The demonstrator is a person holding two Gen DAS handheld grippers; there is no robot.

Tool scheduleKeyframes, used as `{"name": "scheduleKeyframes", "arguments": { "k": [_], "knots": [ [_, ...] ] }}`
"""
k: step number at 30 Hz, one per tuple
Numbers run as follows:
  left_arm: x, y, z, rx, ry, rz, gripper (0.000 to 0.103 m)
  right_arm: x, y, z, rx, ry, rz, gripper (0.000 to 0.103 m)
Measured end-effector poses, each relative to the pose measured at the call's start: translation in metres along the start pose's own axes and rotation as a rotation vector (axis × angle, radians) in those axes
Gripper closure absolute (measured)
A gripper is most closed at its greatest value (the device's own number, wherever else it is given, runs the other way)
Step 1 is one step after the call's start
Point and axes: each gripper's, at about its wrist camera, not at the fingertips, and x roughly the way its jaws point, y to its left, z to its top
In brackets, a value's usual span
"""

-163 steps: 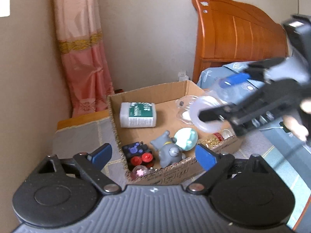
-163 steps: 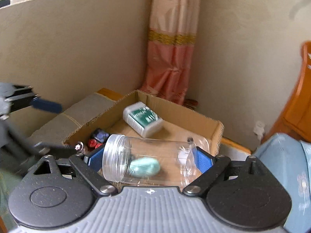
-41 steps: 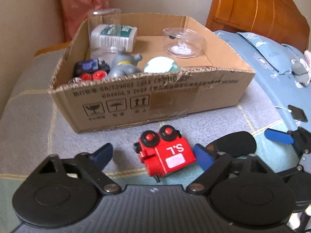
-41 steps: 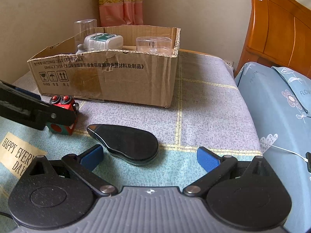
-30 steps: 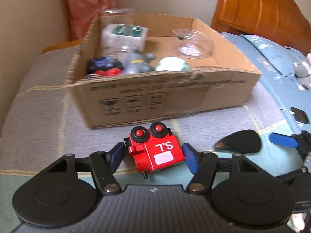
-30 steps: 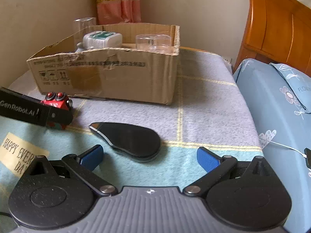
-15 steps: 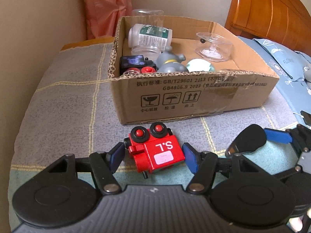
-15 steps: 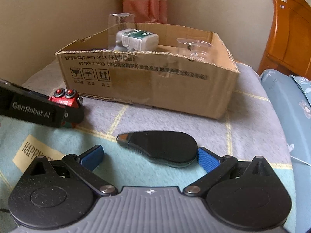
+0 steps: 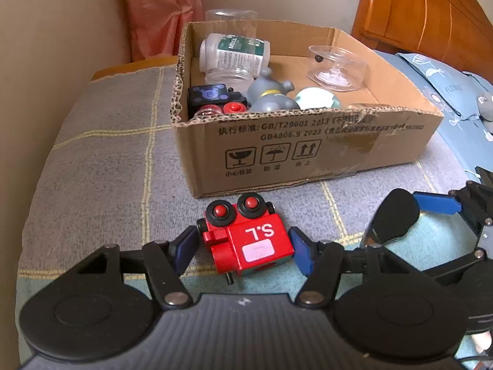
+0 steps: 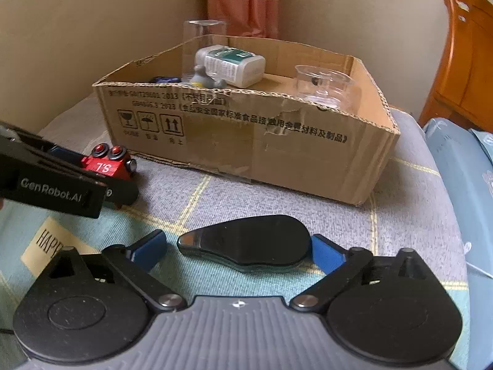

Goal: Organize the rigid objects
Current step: 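Grasp the red toy train with left tool while right tool grasps the black mouse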

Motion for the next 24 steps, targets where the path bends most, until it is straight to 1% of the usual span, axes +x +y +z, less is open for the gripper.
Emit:
{"name": "scheduleKeyframes", "arguments": {
  "k": [1,2,7,13,15,19,24],
  "knots": [
    [-0.001,0.001,0.0,-0.001,0.001,-0.005,0.04,-0.001,-0.001,0.0,-0.006,0.001,0.007,0.009],
    [-0.001,0.001,0.0,0.001,0.004,-0.009,0.04,-0.002,-0.002,0.001,-0.014,0.004,0.014,0.01],
    [-0.006,0.0,0.001,0.027,0.004,-0.014,0.04,-0.004,-0.004,0.002,-0.047,0.015,0.013,0.01],
    [-0.017,-0.003,0.005,0.062,0.012,-0.041,0.041,-0.017,-0.011,0.004,-0.06,0.02,0.05,0.01],
    [-0.022,-0.004,0.006,0.081,0.011,-0.041,0.045,-0.024,-0.013,0.005,-0.07,0.017,0.058,0.01],
    [-0.033,-0.006,0.008,0.108,0.004,-0.051,0.045,-0.037,-0.016,0.008,-0.09,0.003,0.067,0.01],
    [-0.041,-0.008,0.009,0.134,-0.004,-0.046,0.045,-0.051,-0.018,0.012,-0.124,-0.025,0.046,0.01]
  ]
}}
